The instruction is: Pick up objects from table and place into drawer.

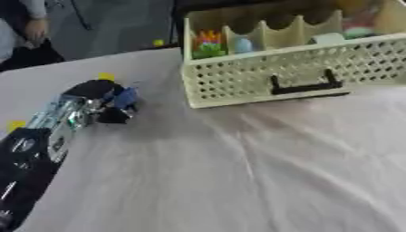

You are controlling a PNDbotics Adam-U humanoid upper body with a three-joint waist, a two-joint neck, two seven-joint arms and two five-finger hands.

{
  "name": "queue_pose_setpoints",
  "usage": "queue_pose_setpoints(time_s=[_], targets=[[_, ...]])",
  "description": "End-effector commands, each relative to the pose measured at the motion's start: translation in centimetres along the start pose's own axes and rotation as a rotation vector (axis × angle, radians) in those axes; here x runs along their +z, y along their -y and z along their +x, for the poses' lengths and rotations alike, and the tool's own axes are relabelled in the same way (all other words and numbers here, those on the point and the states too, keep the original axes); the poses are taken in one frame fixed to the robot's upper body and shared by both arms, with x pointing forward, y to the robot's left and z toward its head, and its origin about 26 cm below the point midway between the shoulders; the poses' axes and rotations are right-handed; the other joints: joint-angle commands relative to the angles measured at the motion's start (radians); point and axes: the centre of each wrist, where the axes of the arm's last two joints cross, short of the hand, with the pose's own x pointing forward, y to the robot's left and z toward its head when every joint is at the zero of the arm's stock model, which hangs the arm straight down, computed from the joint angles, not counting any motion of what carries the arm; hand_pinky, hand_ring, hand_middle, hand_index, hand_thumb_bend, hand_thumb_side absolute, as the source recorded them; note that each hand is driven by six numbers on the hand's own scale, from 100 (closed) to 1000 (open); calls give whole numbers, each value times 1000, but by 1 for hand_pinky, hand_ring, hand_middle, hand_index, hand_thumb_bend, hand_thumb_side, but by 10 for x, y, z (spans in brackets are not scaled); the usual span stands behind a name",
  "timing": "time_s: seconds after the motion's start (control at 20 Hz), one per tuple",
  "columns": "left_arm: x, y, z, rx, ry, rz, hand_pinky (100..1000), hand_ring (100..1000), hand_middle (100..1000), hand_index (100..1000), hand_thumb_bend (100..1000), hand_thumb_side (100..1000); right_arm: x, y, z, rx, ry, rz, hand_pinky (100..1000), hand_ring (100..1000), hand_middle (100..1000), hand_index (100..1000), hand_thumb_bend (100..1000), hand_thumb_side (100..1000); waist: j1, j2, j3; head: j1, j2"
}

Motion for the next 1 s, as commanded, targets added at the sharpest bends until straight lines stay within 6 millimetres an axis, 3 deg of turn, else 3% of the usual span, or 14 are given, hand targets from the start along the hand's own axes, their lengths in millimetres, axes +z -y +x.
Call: queue_pose_setpoints(time_s=[0.05, 0.2, 1.0], targets=[[2, -9, -9, -46, -31, 61, 410, 518, 704, 798, 100, 653, -6, 5, 4, -4, 21, -23, 485, 470, 438, 691, 154, 538, -8, -23, -2, 5, -12], [2, -9, -8, -77, -43, 110, 376, 494, 662, 759, 100, 643, -6, 5, 4, -4, 19, -25, 485, 470, 438, 691, 155, 538, -8, -23, -4, 7, -14], [10, -23, -3, -32, -11, 240, 333, 475, 630, 717, 100, 656, -2, 7, 0, 9, -2, -27, 483, 472, 441, 694, 156, 527, -10, -53, 12, -3, 6]])
